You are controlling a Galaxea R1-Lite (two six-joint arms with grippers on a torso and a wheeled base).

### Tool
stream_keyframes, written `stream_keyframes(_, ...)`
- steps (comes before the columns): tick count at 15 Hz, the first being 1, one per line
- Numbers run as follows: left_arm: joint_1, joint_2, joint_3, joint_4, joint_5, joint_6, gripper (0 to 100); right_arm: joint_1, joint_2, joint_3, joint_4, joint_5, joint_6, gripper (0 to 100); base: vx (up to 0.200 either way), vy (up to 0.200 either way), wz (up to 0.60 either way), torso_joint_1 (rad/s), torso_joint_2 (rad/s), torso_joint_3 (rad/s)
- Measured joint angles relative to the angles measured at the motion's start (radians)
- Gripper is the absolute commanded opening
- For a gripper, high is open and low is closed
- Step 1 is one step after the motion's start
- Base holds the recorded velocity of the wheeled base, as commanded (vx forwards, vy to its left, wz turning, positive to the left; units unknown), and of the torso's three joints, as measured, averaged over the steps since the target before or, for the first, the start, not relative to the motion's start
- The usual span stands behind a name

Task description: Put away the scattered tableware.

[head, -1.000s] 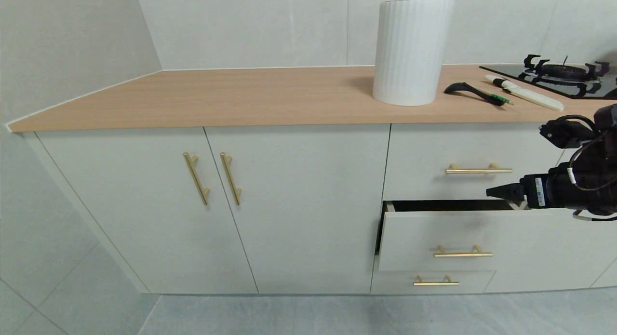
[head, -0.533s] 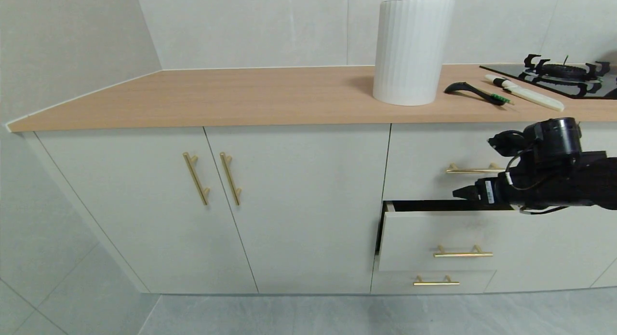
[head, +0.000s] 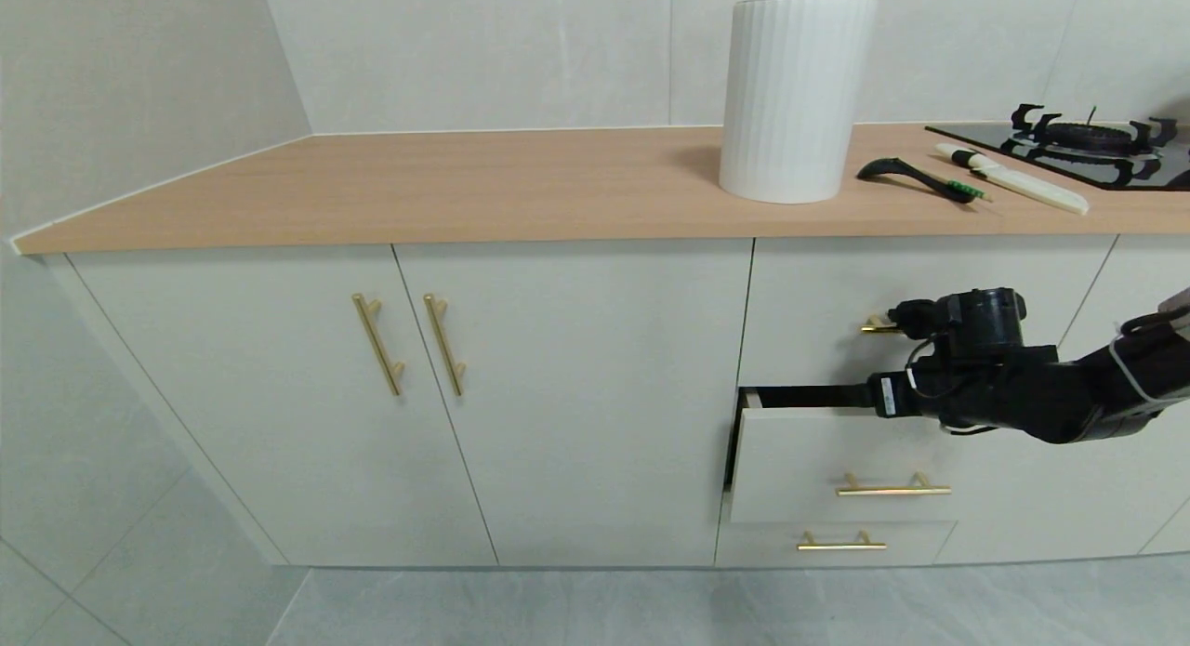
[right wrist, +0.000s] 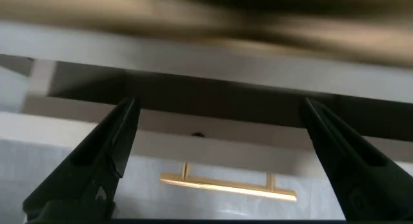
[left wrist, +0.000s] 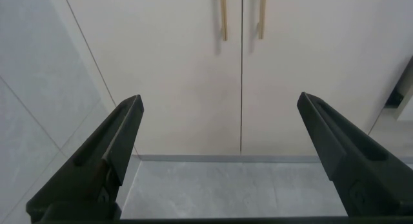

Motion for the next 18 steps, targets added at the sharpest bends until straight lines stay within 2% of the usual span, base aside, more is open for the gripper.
stream_keyframes(8, 0.0, 0.0, 0.0, 0.0, 0.0, 0.0, 100, 0.0, 0.013, 0.026, 0.02, -0.001, -0.031, 100, 0.0, 0.0, 0.0, 0.0, 0.0, 0.0)
stream_keyframes(12, 0.0, 0.0, 0.0, 0.0, 0.0, 0.0, 100, 0.0, -0.044, 0.035, 0.197, 0.001, -0.053, 100, 0.0, 0.0, 0.0, 0.0, 0.0, 0.0)
stream_keyframes(18, 0.0, 0.0, 0.0, 0.0, 0.0, 0.0, 100, 0.007, -0.106, 0.034, 0.336, -0.001, -0.061, 100, 0.0, 0.0, 0.0, 0.0, 0.0, 0.0)
